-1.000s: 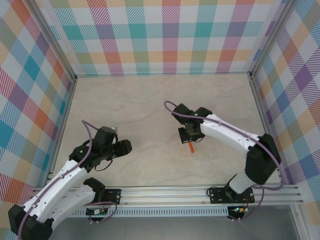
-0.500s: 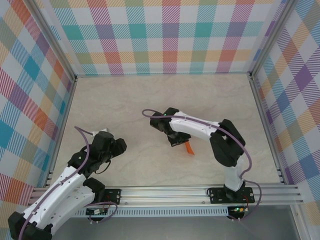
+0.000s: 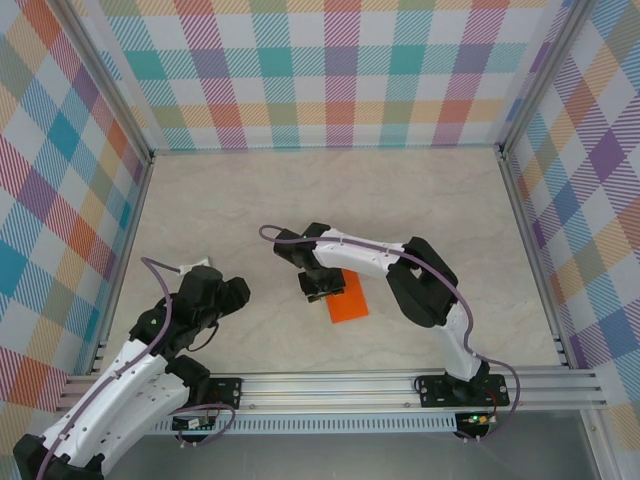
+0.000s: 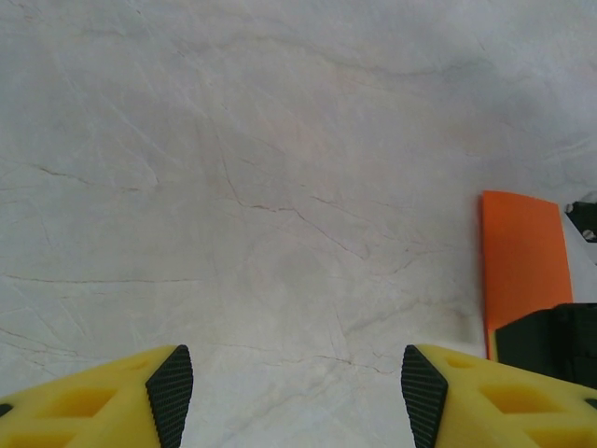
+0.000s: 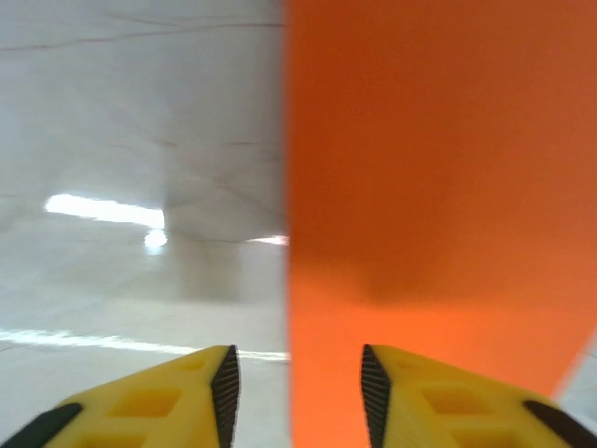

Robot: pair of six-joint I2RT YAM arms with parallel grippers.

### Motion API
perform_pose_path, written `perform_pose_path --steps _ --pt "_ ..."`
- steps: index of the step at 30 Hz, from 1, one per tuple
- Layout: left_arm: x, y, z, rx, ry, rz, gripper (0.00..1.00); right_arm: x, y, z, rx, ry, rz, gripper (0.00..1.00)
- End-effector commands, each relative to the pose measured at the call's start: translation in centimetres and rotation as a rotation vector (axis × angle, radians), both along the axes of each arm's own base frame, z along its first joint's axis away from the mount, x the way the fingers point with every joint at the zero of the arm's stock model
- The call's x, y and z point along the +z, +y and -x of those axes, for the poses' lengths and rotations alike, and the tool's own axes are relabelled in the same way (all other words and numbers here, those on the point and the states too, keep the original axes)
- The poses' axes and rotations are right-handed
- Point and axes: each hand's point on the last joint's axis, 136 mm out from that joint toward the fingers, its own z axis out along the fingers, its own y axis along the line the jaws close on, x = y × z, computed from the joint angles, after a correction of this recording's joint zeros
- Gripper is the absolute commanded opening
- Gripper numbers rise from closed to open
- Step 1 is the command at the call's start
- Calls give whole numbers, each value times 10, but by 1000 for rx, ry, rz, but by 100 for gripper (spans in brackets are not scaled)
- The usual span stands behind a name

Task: Fold a paper plane with a square sheet of paper (pick it up from the middle)
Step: Turn over the paper at the center of the table, then third fold the triangle at the center of the table.

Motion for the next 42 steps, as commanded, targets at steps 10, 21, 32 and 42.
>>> perform_pose_path --steps 10,21,32,42 --pt "-14 -76 -18 -187 91 281 63 62 -40 -18 -102 -192 -434 55" --pt "-17 -156 -46 -305 114 186 48 38 -96 -13 -220 -73 -714 55" --pt "-49 -209 -82 -320 177 167 37 19 -92 -23 -226 -2 -788 54" --pt "-76 -216 -91 -321 245 127 33 -2 -97 -28 -262 19 -720 55"
